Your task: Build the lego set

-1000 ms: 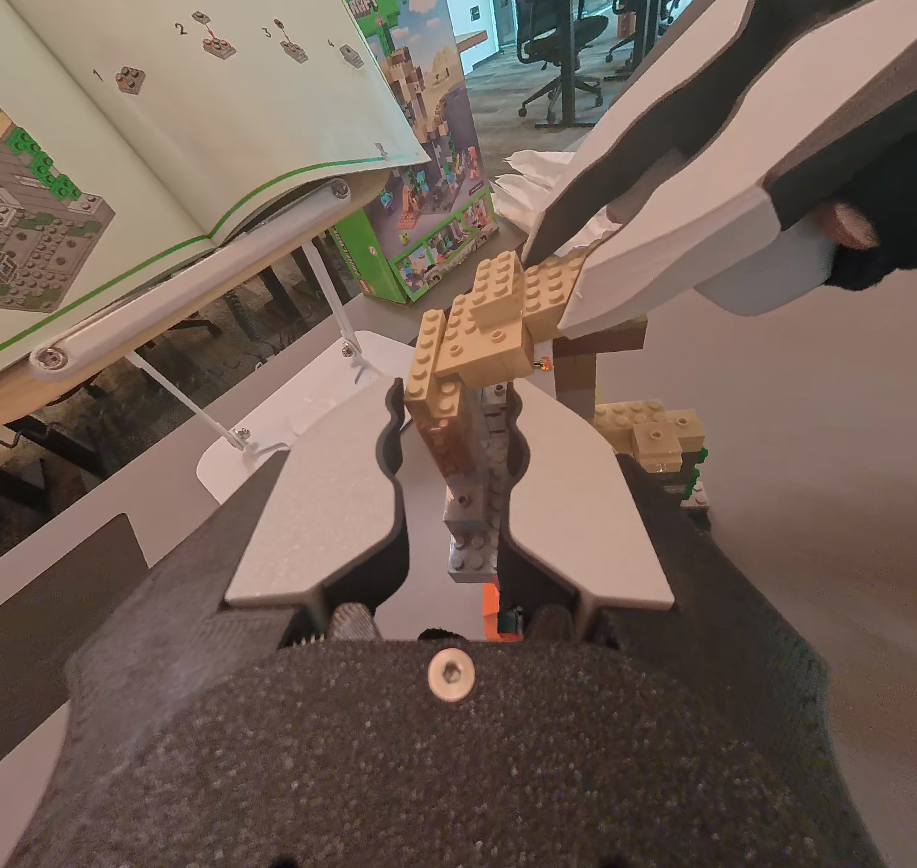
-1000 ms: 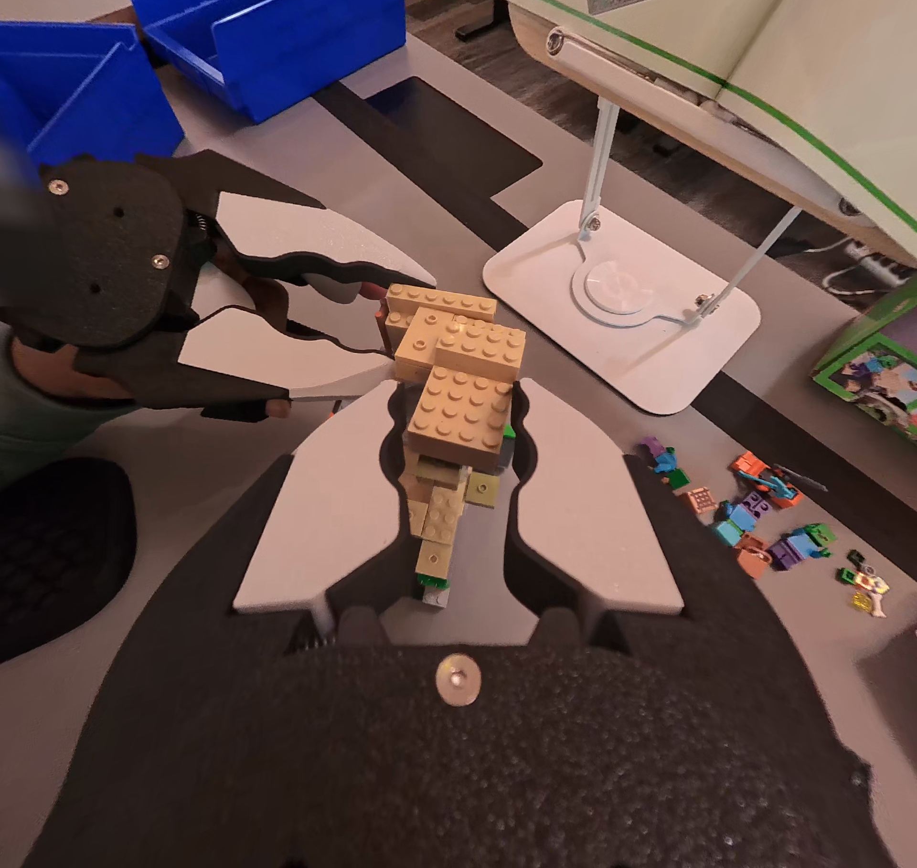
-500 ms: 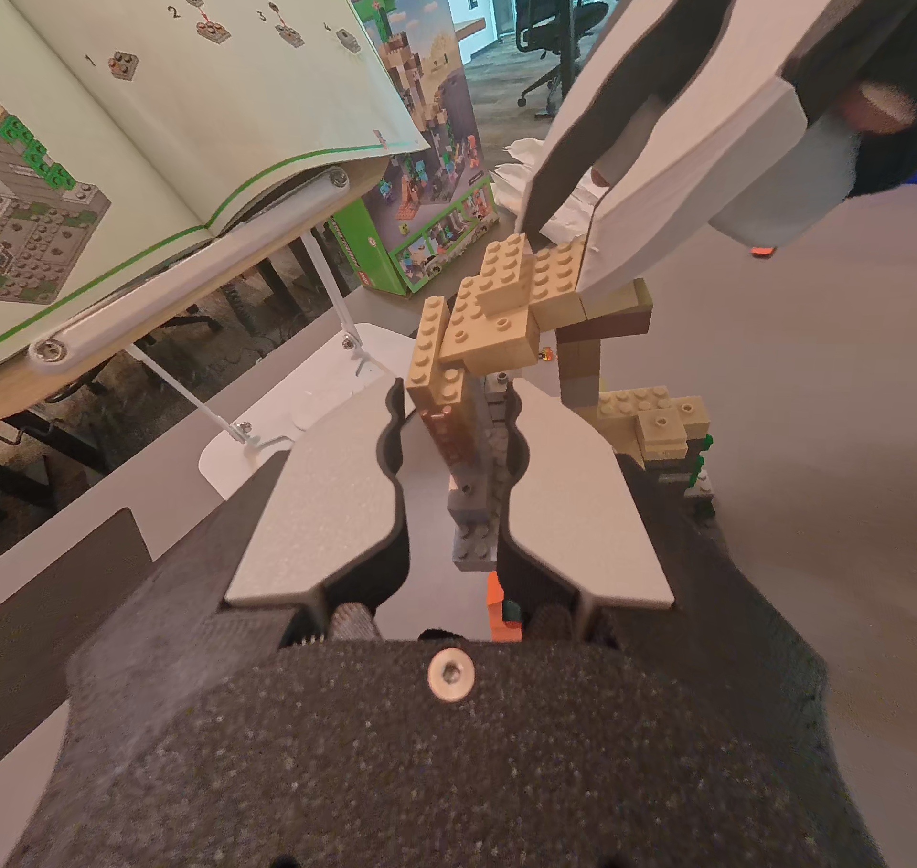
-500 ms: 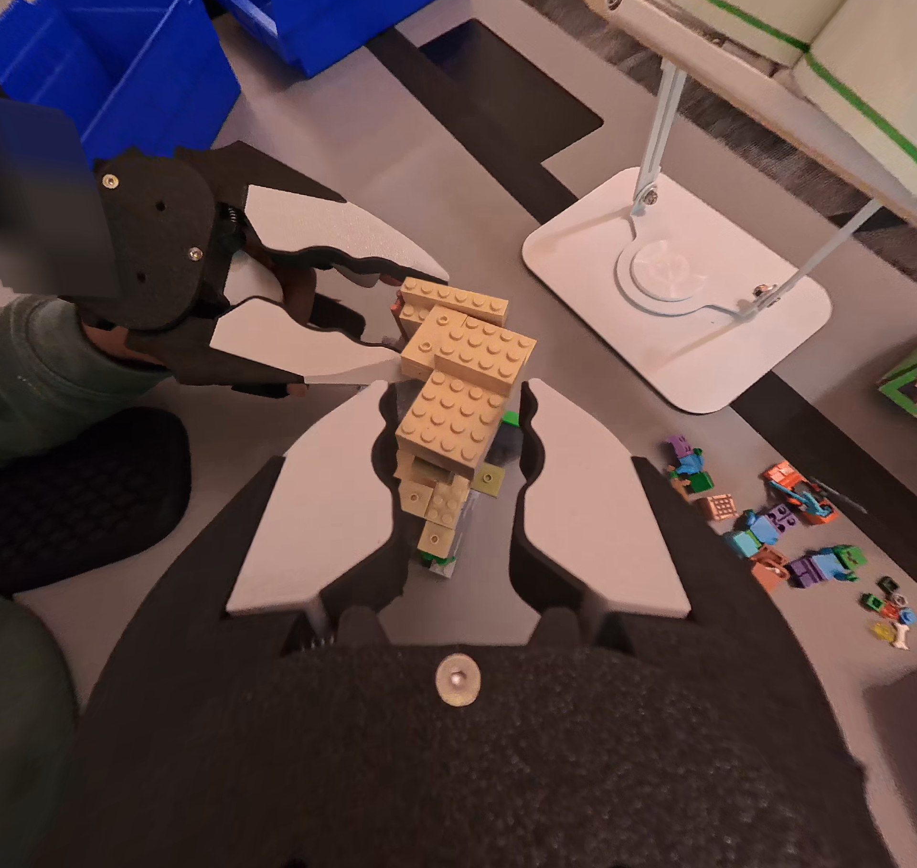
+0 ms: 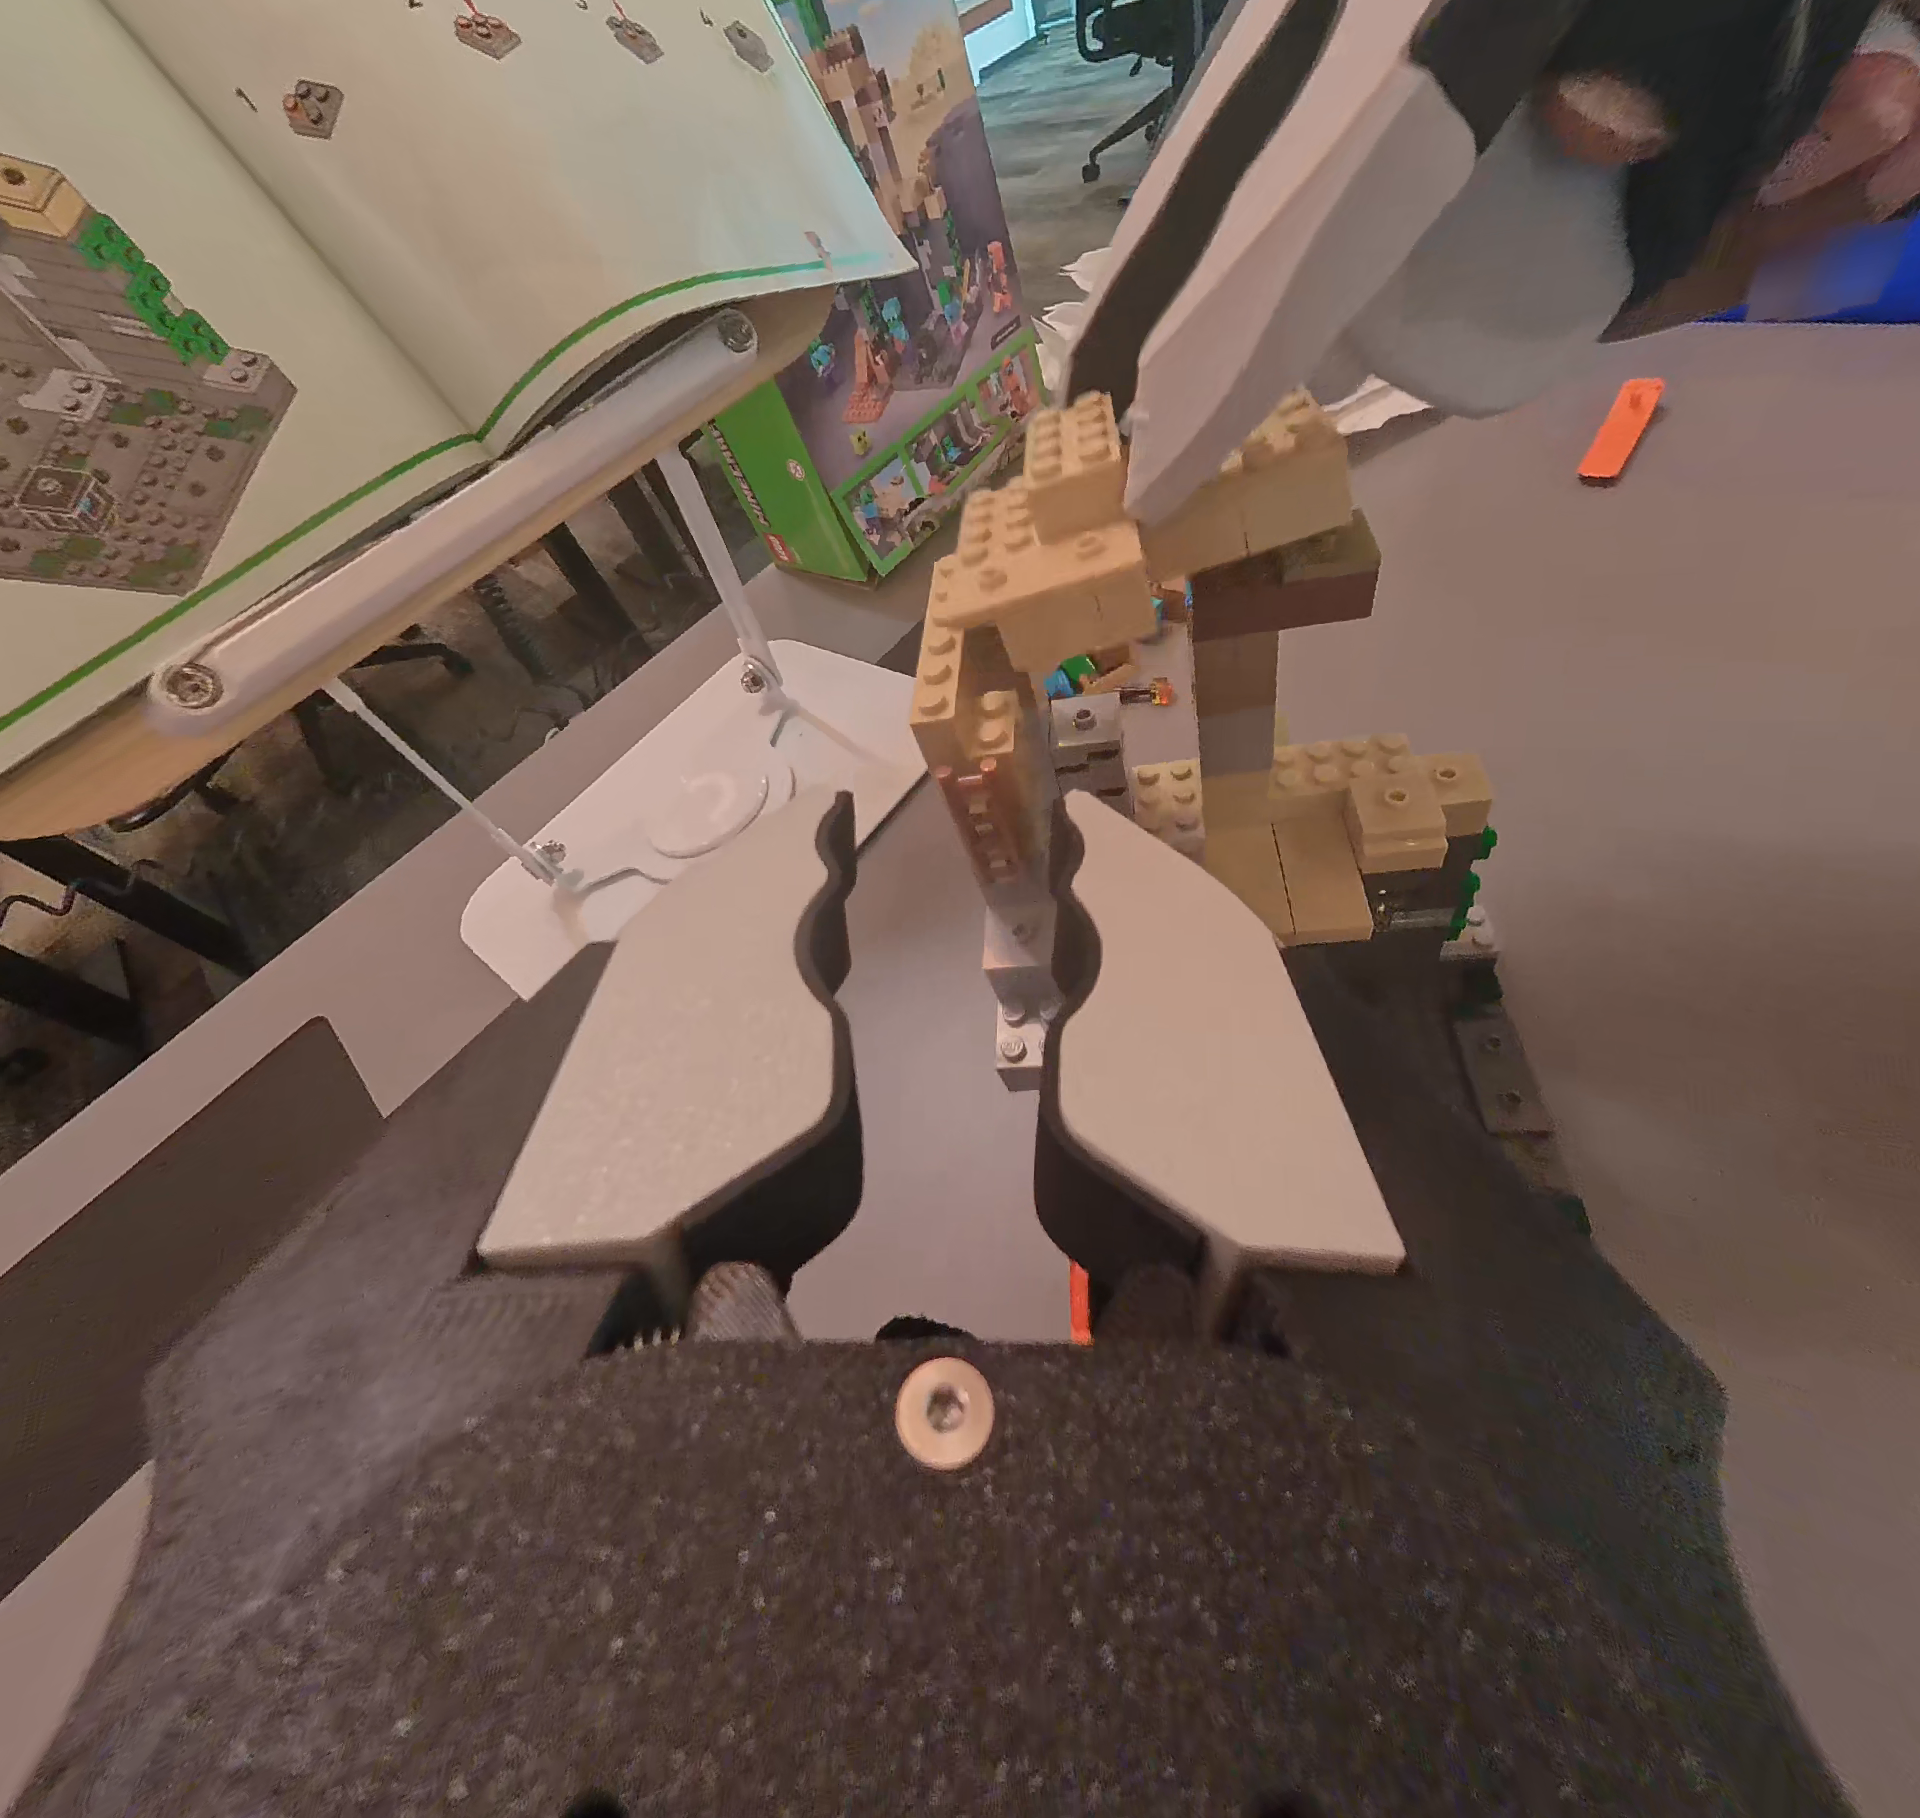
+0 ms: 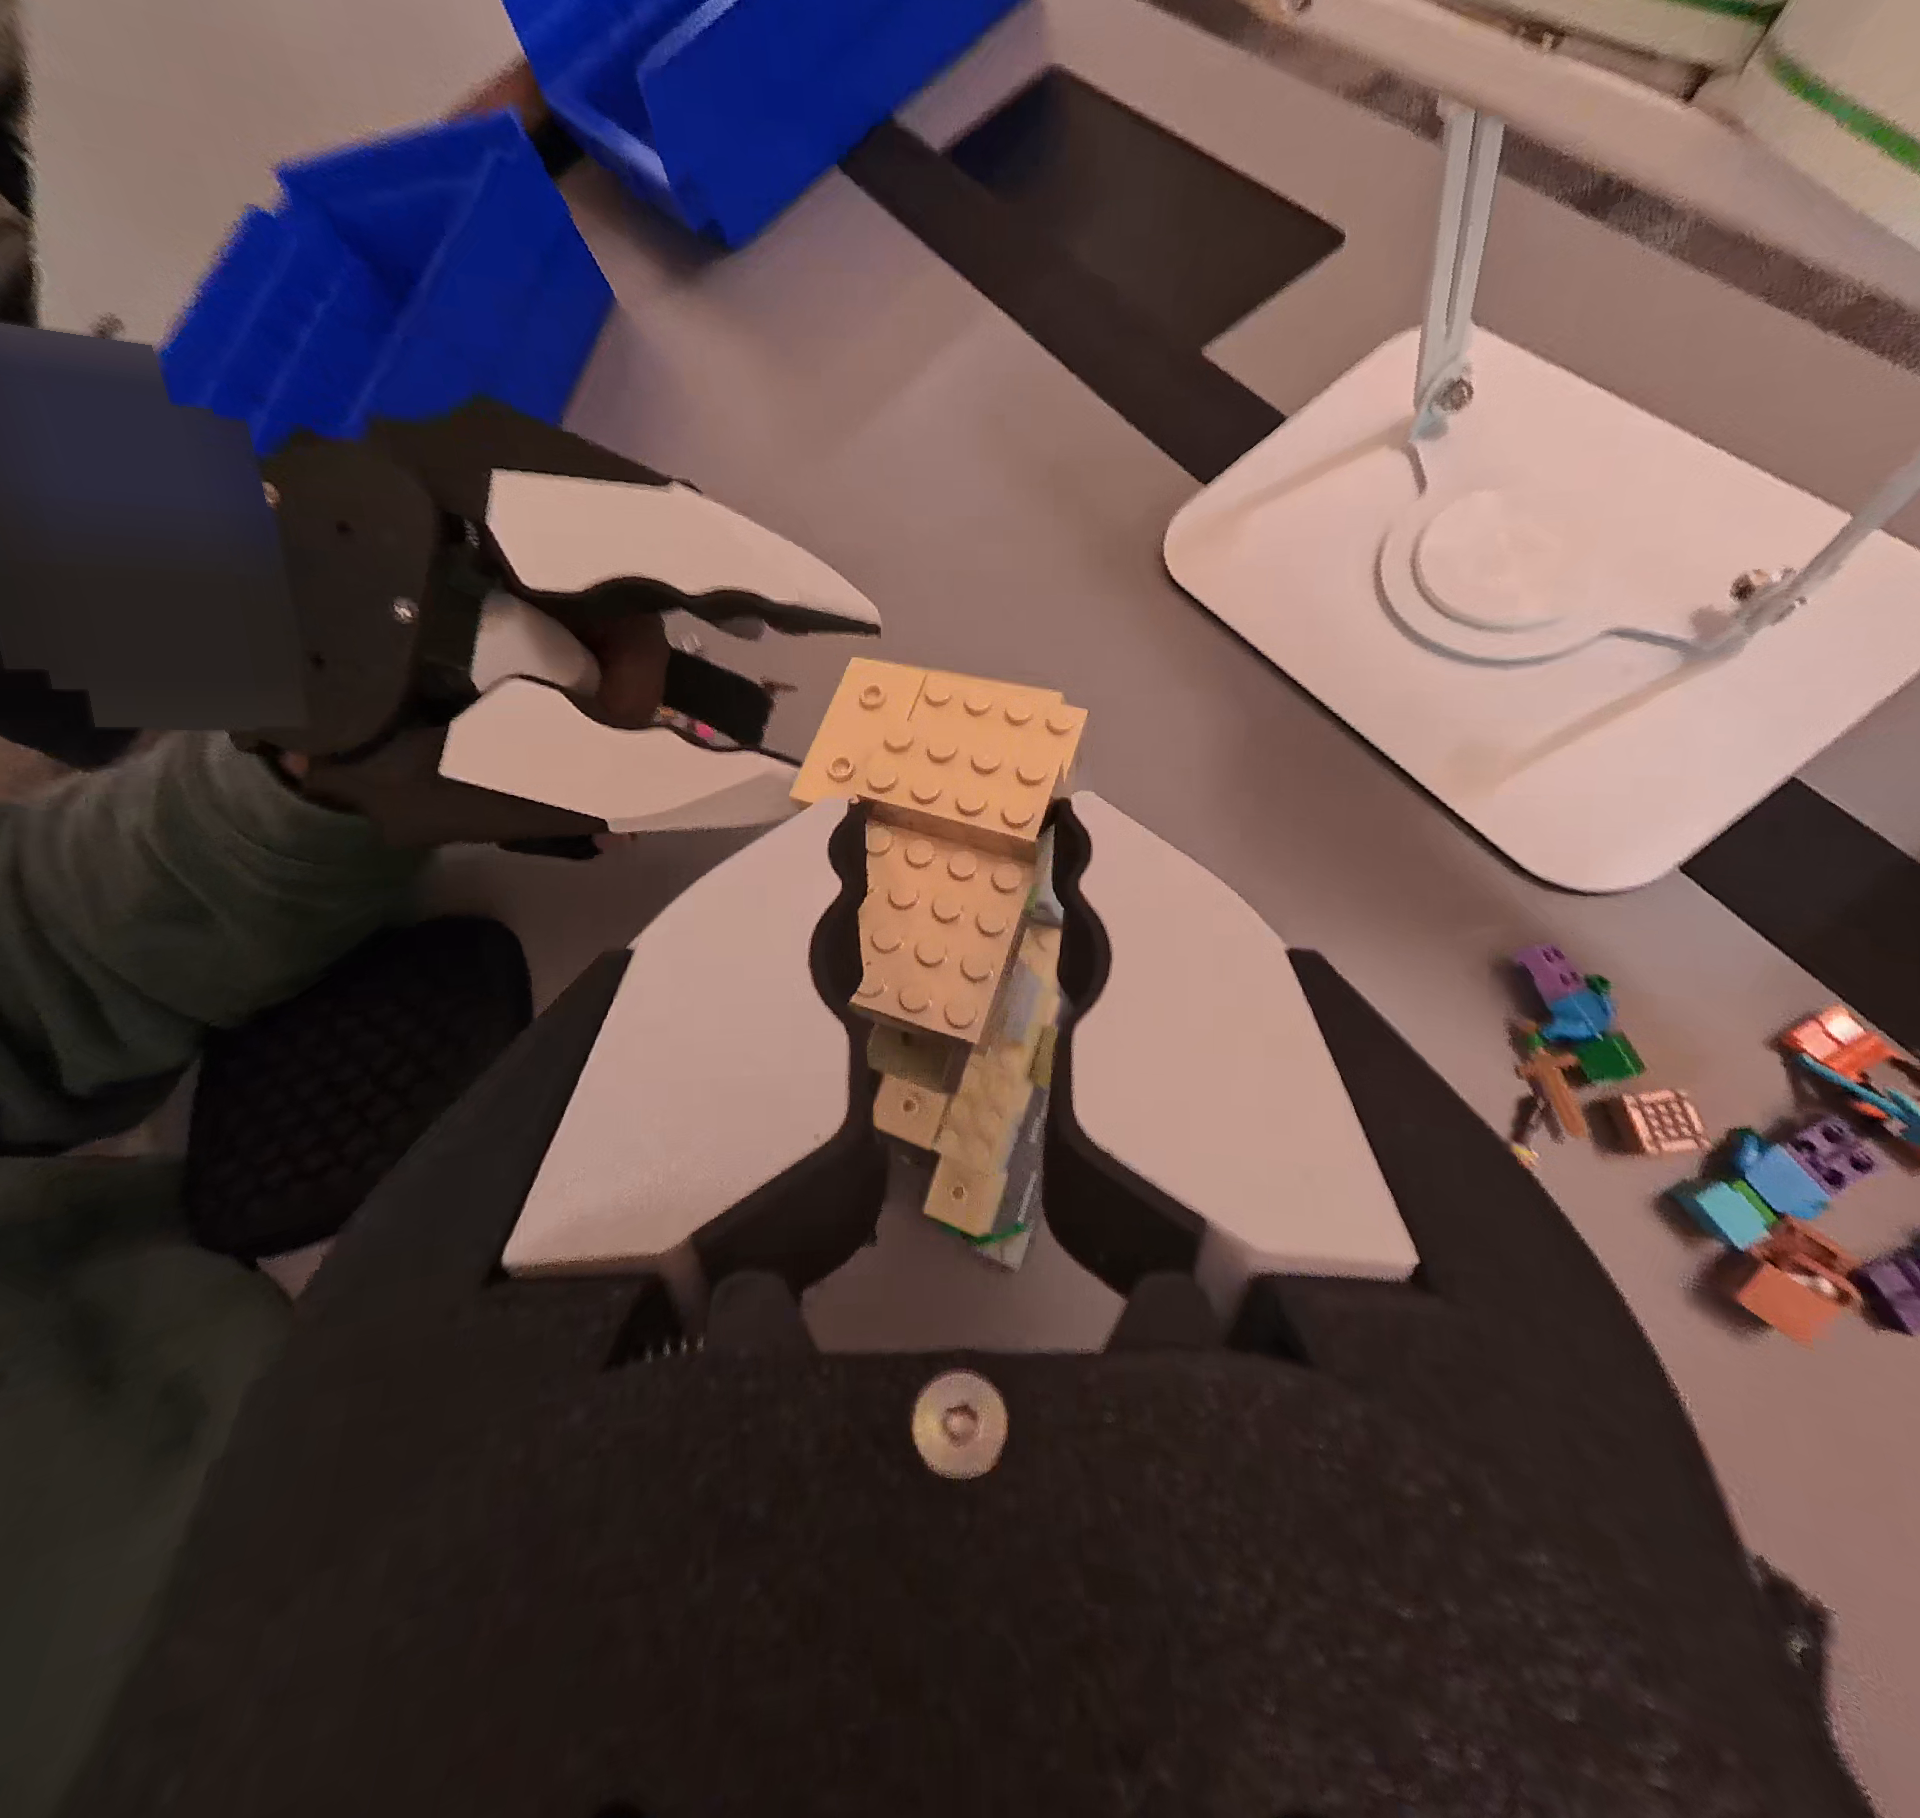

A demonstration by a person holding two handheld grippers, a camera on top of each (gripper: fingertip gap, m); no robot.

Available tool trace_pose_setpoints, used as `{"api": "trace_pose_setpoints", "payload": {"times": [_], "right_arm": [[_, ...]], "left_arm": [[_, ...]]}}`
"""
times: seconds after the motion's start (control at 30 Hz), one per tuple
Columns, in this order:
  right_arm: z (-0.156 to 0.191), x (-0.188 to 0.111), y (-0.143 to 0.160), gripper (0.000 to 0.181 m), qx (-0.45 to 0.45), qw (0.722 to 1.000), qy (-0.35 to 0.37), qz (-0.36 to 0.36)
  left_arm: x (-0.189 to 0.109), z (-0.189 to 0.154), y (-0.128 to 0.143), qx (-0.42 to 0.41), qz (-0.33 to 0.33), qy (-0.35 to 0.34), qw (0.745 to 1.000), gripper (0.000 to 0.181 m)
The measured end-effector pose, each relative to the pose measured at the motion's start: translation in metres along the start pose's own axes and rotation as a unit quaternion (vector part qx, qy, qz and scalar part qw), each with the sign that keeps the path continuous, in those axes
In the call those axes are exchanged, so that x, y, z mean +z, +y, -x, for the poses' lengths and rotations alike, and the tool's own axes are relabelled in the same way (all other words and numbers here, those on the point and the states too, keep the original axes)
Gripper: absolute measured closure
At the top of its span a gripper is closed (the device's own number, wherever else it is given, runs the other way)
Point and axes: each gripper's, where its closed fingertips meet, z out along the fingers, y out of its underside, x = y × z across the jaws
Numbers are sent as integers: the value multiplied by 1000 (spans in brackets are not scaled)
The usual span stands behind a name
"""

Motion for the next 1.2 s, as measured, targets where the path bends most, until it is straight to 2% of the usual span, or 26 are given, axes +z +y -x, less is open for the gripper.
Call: {"api": "trace_pose_setpoints", "payload": {"times": [0.1,0.3,0.6,1.2], "right_arm": [[6,-3,-11,147,-7,999,-14,-41],[9,6,-7,147,-48,997,12,-59],[7,14,0,147,-80,994,42,-59],[3,14,2,147,-60,995,80,-7]], "left_arm": [[0,-1,-1,0,-1,1,1000,146],[3,-4,1,0,4,1,1000,145],[7,-7,3,-1,6,5,1000,145],[12,-9,-1,-17,-3,10,1000,145]]}}
